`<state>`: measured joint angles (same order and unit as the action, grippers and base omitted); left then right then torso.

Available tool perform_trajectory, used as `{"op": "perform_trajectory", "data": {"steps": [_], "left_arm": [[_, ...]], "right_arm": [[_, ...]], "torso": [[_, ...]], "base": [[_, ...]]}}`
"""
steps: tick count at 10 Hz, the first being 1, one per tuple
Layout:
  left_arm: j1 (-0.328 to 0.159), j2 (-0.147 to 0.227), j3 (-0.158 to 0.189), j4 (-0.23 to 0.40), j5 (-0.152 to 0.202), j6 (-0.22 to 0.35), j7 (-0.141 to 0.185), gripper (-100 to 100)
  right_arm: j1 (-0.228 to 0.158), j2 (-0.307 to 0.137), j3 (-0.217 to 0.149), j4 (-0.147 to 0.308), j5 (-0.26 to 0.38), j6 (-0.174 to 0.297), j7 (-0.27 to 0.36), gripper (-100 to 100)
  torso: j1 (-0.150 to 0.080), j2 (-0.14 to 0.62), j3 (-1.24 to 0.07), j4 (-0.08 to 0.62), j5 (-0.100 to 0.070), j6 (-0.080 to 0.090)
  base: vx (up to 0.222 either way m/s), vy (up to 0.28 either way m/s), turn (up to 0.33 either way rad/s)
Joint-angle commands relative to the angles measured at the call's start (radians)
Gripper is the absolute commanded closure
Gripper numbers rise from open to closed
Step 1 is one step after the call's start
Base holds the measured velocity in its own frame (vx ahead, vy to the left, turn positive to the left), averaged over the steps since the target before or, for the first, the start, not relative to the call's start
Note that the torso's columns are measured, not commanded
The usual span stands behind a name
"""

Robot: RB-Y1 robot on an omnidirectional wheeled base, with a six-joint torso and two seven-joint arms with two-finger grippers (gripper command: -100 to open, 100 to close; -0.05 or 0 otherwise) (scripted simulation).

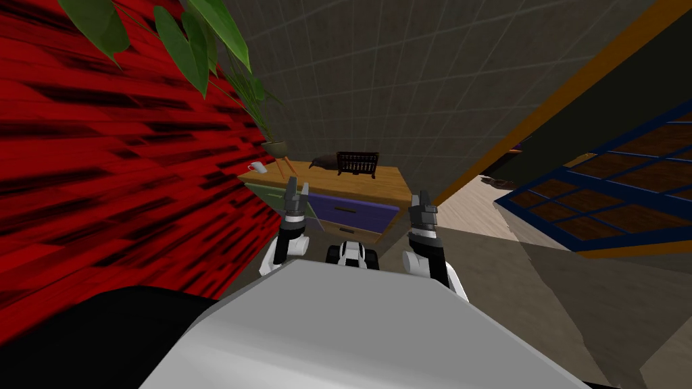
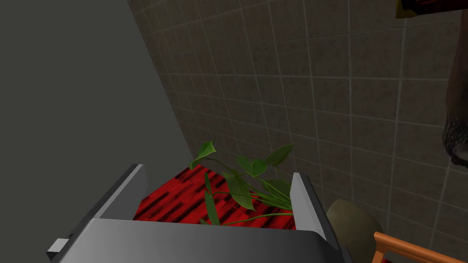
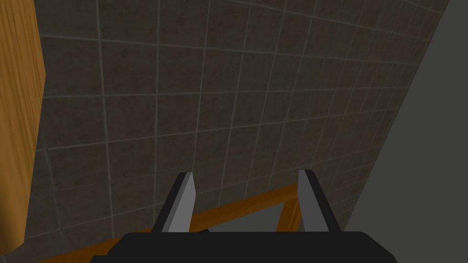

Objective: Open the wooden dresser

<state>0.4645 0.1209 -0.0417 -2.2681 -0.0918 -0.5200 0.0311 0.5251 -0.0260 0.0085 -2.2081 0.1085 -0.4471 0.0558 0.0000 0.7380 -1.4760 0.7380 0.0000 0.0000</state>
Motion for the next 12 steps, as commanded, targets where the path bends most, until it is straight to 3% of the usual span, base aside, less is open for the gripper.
{"op": "perform_trajectory", "data": {"steps": [1,12], "left_arm": [[-0.007,0.022,-0.006,0.067,-0.003,-0.007,-0.005,-100],[-0.066,0.03,-0.027,0.366,-0.017,-0.033,-0.031,-100]], "right_arm": [[0.0,0.0,0.0,0.0,0.0,0.0,0.0,0],[0.0,0.0,0.0,0.0,0.0,0.0,0.0,0]], "torso": [[0.0,0.0,0.0,0.0,0.0,0.0],[0.0,0.0,0.0,0.0,0.0,0.0]], "base": [[0.002,-0.004,-0.025],[0.001,-0.004,-0.026]]}}
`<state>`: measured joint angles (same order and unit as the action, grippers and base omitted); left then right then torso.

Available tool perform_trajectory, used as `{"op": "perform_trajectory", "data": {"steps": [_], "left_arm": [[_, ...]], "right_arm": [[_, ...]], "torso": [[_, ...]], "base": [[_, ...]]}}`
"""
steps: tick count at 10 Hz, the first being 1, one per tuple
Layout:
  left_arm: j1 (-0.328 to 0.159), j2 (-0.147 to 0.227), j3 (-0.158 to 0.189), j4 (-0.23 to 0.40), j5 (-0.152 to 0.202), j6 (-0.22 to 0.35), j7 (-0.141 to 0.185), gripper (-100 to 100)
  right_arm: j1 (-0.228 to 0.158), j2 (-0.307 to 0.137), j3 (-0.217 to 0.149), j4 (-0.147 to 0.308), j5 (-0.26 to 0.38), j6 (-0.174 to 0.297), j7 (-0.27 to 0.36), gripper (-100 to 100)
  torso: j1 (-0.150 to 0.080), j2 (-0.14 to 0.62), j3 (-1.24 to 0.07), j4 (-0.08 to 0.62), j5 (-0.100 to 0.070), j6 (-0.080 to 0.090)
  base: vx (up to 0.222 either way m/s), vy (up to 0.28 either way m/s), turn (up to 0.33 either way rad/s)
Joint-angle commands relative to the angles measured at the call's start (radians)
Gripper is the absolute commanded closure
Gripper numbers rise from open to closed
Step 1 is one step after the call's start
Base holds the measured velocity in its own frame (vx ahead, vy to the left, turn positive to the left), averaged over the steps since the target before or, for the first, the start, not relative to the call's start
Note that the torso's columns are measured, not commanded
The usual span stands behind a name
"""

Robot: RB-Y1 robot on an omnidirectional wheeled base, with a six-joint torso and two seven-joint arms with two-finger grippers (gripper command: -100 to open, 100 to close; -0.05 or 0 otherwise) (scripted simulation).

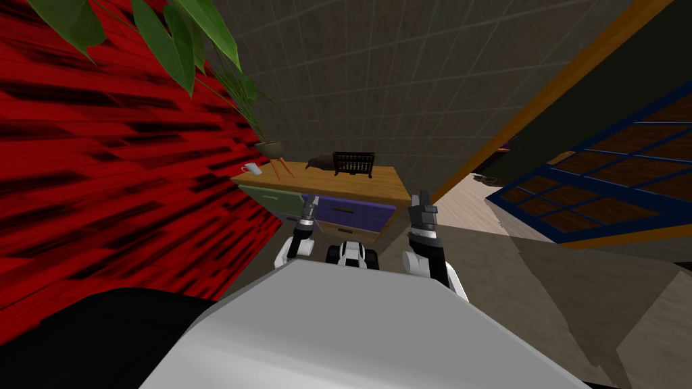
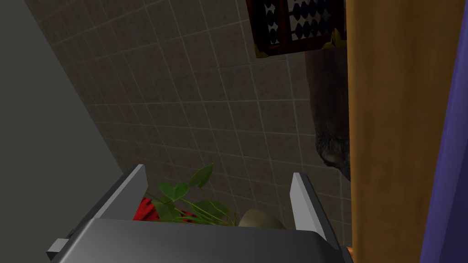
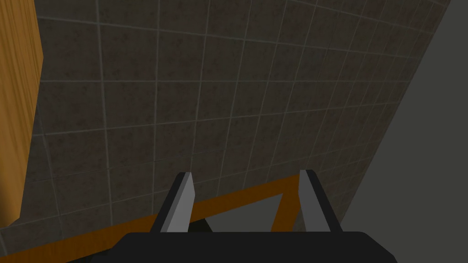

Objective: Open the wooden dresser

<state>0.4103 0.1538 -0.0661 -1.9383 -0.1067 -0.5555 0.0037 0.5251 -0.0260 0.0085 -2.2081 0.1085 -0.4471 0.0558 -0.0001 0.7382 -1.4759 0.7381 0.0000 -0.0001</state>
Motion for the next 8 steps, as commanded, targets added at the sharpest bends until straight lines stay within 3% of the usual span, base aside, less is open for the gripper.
{"op": "perform_trajectory", "data": {"steps": [1,8], "left_arm": [[-0.016,-0.006,-0.005,0.06,-0.003,0.0,-0.006,-100],[-0.051,-0.021,-0.018,0.239,-0.012,-0.015,-0.022,-100]], "right_arm": [[0.0,0.0,0.0,0.0,0.0,0.0,0.0,0],[0.0,0.0,0.0,0.0,0.0,0.0,0.0,0]], "torso": [[0.0,0.0,0.0,0.0,0.0,0.0],[0.0,0.0,0.0,0.0,0.0,0.0]], "base": [[0.001,-0.003,-0.022],[0.001,-0.003,-0.025]]}}
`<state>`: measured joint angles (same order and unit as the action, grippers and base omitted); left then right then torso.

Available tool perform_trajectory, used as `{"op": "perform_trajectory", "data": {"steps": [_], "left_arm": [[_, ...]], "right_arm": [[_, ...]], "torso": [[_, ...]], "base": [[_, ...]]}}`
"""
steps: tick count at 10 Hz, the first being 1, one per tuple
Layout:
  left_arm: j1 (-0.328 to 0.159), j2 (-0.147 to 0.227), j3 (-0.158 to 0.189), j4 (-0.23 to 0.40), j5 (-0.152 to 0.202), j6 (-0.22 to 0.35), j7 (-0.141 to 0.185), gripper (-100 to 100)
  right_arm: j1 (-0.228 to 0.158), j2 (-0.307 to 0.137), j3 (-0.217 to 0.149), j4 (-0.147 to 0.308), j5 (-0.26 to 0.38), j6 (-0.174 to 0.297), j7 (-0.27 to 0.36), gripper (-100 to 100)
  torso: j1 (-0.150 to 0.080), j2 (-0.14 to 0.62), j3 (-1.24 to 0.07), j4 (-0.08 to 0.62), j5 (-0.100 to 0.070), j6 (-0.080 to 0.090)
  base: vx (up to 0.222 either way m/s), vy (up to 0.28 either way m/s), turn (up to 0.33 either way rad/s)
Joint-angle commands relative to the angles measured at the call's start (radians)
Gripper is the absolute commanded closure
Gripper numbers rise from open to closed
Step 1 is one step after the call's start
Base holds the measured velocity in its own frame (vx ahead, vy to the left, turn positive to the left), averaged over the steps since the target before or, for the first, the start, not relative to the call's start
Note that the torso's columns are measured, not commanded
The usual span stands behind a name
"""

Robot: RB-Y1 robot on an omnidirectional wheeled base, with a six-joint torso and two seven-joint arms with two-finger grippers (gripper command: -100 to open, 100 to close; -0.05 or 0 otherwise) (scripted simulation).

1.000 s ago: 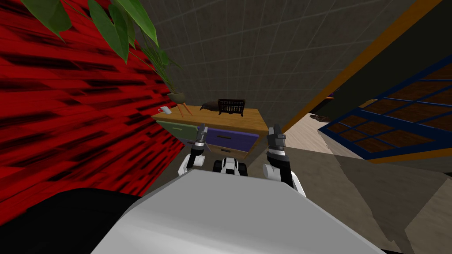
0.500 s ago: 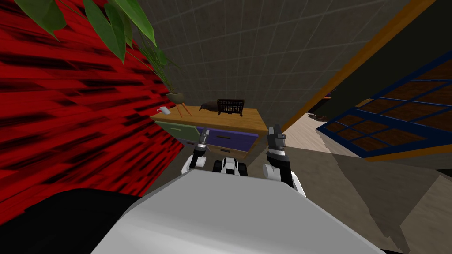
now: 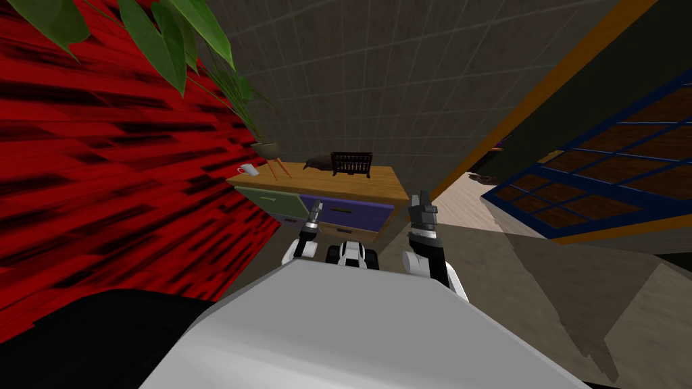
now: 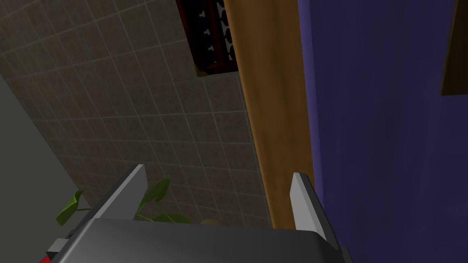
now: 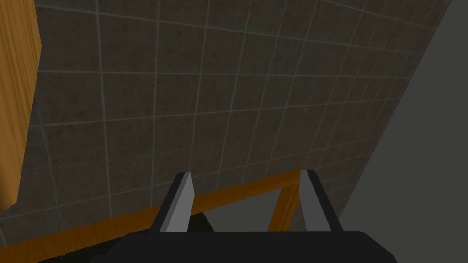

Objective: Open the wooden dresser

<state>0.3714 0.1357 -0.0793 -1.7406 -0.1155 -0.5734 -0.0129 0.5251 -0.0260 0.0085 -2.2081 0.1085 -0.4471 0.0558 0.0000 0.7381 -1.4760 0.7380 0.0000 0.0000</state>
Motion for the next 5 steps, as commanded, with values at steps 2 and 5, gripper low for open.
{"op": "perform_trajectory", "data": {"steps": [2,5], "left_arm": [[-0.024,-0.003,-0.009,0.101,-0.006,-0.002,-0.01,-100],[-0.043,-0.005,-0.016,0.192,-0.011,-0.011,-0.019,-100]], "right_arm": [[0.0,0.0,0.0,0.0,0.0,0.0,0.0,0],[0.0,0.0,0.0,0.0,0.0,0.0,0.0,0]], "torso": [[0.0,0.0,0.0,0.0,0.0,0.0],[0.0,0.0,0.0,0.0,0.0,0.0]], "base": [[0.002,-0.004,-0.028],[0.002,-0.004,-0.033]]}}
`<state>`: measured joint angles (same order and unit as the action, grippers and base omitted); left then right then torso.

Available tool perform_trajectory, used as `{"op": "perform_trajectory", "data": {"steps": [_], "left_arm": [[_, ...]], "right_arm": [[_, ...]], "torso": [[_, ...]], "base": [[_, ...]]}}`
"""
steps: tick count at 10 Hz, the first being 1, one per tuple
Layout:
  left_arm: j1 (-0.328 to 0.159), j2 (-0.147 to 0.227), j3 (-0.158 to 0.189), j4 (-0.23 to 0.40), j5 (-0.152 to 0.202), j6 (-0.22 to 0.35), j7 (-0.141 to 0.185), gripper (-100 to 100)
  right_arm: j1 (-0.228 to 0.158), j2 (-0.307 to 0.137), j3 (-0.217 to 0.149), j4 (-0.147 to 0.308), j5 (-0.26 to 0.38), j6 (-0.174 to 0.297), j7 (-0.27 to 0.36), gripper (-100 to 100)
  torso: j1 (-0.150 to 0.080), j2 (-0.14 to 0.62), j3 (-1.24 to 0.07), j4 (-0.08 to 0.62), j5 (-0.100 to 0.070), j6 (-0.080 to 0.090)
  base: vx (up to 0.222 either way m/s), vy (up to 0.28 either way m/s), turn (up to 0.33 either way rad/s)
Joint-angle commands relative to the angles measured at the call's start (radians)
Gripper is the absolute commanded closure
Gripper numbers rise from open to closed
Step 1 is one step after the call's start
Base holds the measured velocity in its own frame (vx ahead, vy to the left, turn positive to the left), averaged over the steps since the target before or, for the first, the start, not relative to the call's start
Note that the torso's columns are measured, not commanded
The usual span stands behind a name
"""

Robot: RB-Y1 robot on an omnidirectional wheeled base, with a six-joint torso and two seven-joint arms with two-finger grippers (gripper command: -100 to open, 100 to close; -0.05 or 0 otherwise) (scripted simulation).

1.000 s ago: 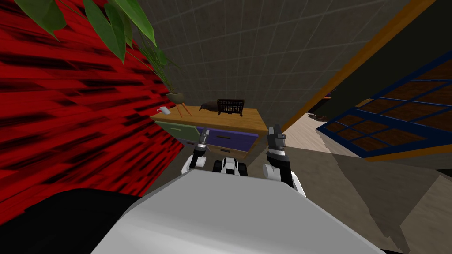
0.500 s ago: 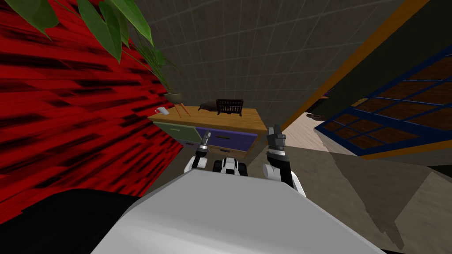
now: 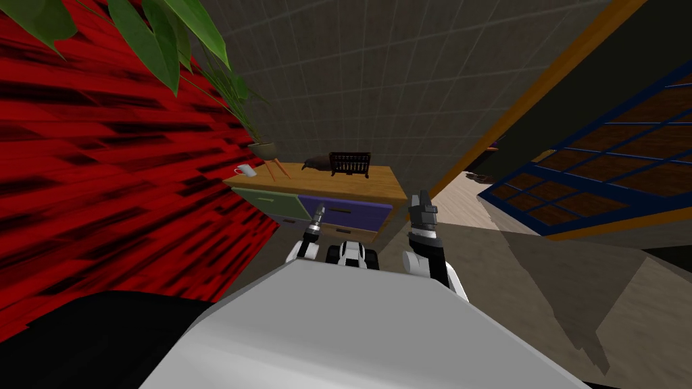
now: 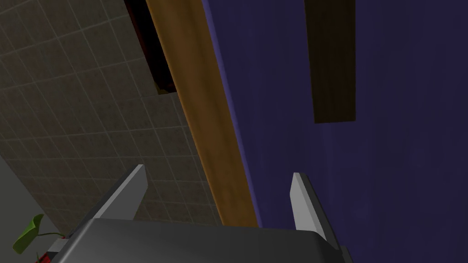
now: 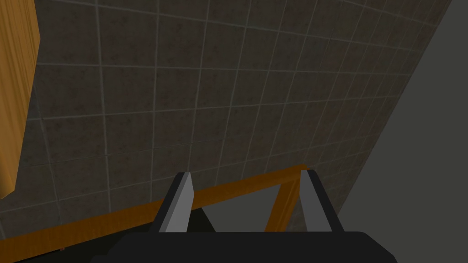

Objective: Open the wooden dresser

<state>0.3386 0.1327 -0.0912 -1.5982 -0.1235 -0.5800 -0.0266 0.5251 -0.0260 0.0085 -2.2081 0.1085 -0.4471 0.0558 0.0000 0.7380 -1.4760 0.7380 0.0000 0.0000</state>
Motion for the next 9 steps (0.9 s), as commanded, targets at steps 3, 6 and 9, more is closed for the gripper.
{"op": "perform_trajectory", "data": {"steps": [3,6,9], "left_arm": [[-0.022,-0.008,-0.008,0.115,-0.006,-0.009,-0.01,-100],[-0.038,-0.03,-0.014,0.195,-0.009,-0.016,-0.017,-100],[-0.049,-0.062,-0.018,0.247,-0.012,-0.021,-0.022,-100]], "right_arm": [[0.0,0.0,0.0,0.0,0.0,0.0,0.0,0],[0.0,0.0,0.0,0.0,0.0,0.0,0.0,0],[0.0,0.0,0.0,0.0,0.0,0.0,0.0,0]], "torso": [[0.0,0.0,0.0,0.0,0.0,0.0],[0.0,0.0,0.0,0.0,0.0,0.0],[0.0,0.0,0.0,0.0,0.0,0.0]], "base": [[0.001,-0.002,-0.015],[0.002,-0.003,-0.028],[0.001,-0.003,-0.018]]}}
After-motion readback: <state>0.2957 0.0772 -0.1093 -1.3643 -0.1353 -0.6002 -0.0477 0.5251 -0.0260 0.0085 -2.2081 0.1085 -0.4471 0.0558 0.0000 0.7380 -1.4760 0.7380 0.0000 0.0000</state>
